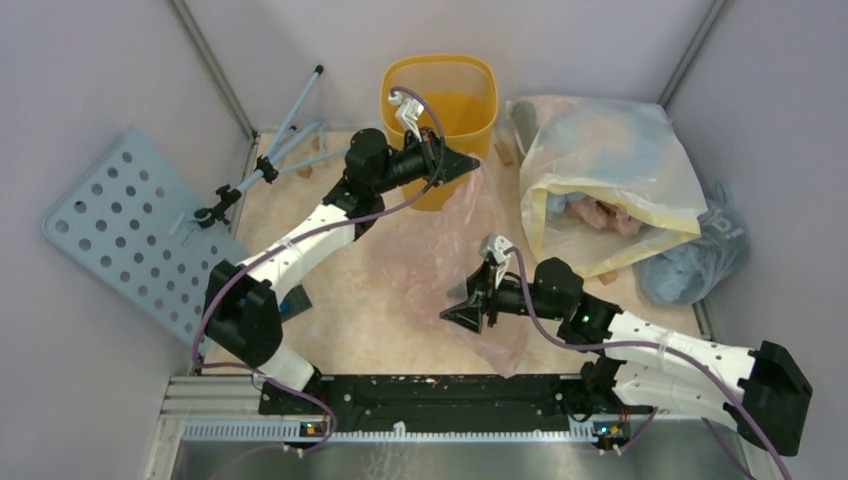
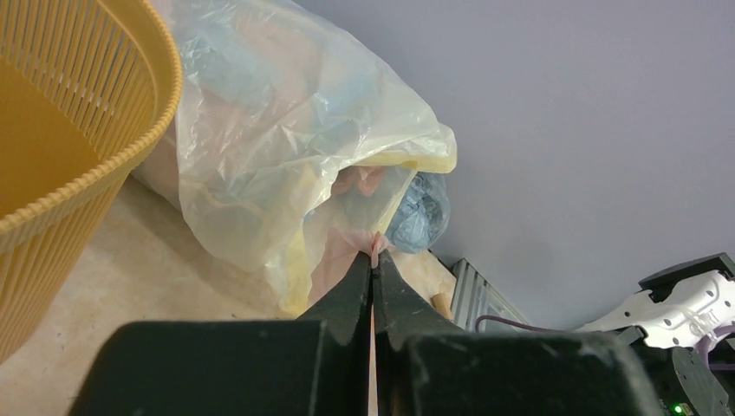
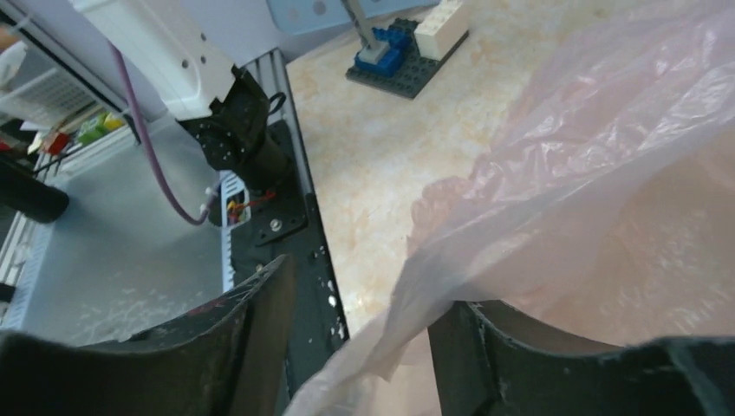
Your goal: Put the trash bags into the trash bin
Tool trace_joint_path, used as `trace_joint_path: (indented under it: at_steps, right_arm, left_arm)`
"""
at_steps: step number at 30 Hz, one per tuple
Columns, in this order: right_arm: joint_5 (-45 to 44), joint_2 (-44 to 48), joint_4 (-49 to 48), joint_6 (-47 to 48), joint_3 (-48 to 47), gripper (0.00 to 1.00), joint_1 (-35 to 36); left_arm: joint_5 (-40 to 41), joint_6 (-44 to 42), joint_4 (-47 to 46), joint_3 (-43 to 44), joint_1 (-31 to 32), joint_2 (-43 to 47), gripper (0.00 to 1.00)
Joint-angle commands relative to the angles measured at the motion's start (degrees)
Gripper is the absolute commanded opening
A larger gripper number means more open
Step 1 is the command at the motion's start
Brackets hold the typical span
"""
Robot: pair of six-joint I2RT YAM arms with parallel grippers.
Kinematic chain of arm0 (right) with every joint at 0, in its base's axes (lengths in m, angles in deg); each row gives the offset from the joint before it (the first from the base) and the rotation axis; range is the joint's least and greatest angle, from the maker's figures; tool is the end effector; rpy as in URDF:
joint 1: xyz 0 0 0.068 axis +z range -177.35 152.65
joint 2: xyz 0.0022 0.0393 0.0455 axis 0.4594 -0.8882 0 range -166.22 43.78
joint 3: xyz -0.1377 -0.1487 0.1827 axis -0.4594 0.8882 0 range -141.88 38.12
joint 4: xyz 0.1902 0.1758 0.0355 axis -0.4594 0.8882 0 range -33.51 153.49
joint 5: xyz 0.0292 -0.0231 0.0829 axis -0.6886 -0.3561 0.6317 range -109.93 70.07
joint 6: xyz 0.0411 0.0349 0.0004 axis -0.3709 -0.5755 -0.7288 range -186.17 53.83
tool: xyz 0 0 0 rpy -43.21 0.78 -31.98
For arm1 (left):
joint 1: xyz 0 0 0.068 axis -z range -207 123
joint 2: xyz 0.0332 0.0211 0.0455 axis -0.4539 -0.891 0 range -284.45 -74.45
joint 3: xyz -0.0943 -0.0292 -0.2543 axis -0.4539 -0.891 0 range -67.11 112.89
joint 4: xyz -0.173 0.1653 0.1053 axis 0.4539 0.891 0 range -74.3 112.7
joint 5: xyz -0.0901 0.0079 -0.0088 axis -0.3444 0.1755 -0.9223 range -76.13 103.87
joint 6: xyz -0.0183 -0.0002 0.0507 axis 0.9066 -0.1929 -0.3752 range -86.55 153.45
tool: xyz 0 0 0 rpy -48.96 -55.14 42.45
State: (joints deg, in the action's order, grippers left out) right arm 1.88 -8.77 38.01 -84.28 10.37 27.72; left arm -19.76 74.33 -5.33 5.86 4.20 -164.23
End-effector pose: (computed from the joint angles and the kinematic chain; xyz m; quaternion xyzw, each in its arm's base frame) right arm 0.1114 0.1825 0.2630 -0.3516 0.6539 0.5036 0.4419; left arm 0.3099 -0.2107 0.3717 0.1562 0.6670 -0.5718 0.4513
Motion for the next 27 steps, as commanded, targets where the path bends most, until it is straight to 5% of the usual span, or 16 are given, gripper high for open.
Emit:
trace_joint_path:
  at_steps: [1,4,10,13,16,17,22,27]
  right_arm:
    - [-4.79,5.49,2.38,0.09,0.23,0.67,-0.13]
    - [-11.15,10.59,4.05,0.12,2.05,0.81,-0.22]
    - [-24.33,19.47,8.3,0.04,3.34,0.86,-0.29]
    - [-38.9,22.59,12.29,-1.51,3.37,0.7,-0.31]
    - [-47.66,24.31,12.26,-0.92,4.61,0.1,-0.25]
    - [-48.67,24.14,11.79,-0.33,4.85,0.0,-0.3]
    - [-48.43,17.98,6.09,5.23,5.32,0.0,-0.26]
    - [-48.97,7.85,-11.23,9.87,8.38,0.0,-0.26]
  left_arm:
    - [-2.79,1.61,-5.32,2.09,-0.29,2.27,0.0]
    - [-4.24,3.48,-6.18,-0.18,-0.14,4.27,0.0]
    - [-5.91,6.96,-11.12,-6.49,0.07,8.21,0.0]
    - [-6.24,5.81,-9.49,-6.94,0.02,9.37,0.0]
    - [-6.31,5.9,-9.35,-8.03,0.04,9.89,0.0]
    - [-6.72,6.26,-9.67,-8.28,0.04,9.82,0.0]
    - [-8.66,8.39,-12.03,-8.84,0.16,9.04,0.0]
    - [-9.26,9.26,-13.25,-8.85,0.49,8.19,0.0]
